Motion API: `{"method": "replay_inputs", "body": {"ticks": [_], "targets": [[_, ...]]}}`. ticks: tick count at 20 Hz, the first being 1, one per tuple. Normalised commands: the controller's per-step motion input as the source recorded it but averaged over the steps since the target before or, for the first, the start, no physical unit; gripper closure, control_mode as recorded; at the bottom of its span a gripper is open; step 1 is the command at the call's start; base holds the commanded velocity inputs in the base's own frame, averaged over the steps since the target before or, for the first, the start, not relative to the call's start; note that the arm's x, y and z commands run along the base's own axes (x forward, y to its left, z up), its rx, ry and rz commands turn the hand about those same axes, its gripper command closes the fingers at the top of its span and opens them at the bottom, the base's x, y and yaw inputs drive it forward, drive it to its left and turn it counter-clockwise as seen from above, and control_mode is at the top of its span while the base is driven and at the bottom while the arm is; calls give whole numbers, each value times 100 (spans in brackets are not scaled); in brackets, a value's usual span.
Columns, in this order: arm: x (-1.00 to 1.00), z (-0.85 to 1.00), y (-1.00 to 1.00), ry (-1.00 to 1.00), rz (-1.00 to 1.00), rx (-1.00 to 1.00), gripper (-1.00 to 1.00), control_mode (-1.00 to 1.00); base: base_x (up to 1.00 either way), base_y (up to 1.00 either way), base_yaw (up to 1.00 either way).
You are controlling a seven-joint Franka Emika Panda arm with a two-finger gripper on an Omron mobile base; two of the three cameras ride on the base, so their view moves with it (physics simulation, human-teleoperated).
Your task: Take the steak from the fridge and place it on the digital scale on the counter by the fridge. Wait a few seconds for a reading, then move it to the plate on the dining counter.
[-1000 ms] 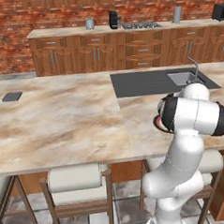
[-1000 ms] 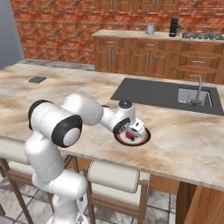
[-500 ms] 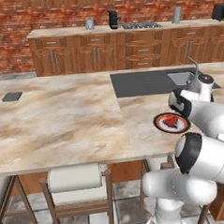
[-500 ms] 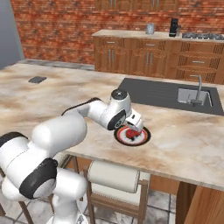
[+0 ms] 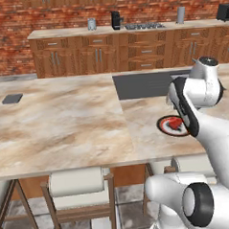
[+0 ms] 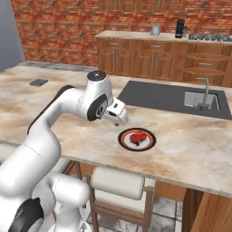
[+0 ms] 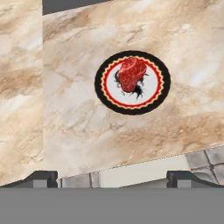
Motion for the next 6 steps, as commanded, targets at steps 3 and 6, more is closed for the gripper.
{"method": "replay_inputs", "body": {"ticks": [3,6], "targets": [[-80,72,81,16,5,0,-100,-100,0,0,0],[-88,59,78,14,3,0,-100,-100,0,0,0]]}}
